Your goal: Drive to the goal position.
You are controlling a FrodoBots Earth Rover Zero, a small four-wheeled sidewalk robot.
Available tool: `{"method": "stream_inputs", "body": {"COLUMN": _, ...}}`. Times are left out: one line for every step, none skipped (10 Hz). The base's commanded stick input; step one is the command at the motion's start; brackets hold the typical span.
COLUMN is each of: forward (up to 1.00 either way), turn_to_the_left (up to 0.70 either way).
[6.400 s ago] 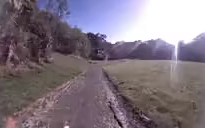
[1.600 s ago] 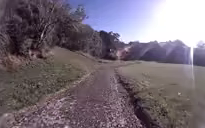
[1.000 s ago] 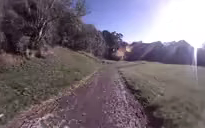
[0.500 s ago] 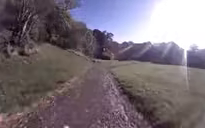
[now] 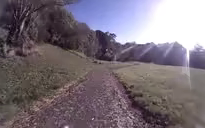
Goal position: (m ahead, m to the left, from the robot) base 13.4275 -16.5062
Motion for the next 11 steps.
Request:
{"method": "stream_inputs", "body": {"forward": 1.00, "turn_to_the_left": 0.00}}
{"method": "stream_inputs", "body": {"forward": 1.00, "turn_to_the_left": 0.00}}
{"method": "stream_inputs", "body": {"forward": 1.00, "turn_to_the_left": 0.00}}
{"method": "stream_inputs", "body": {"forward": 1.00, "turn_to_the_left": 0.00}}
{"method": "stream_inputs", "body": {"forward": 1.00, "turn_to_the_left": 0.00}}
{"method": "stream_inputs", "body": {"forward": 1.00, "turn_to_the_left": 0.00}}
{"method": "stream_inputs", "body": {"forward": 1.00, "turn_to_the_left": -0.07}}
{"method": "stream_inputs", "body": {"forward": 1.00, "turn_to_the_left": -0.14}}
{"method": "stream_inputs", "body": {"forward": 1.00, "turn_to_the_left": -0.25}}
{"method": "stream_inputs", "body": {"forward": 1.00, "turn_to_the_left": -0.36}}
{"method": "stream_inputs", "body": {"forward": 1.00, "turn_to_the_left": -0.27}}
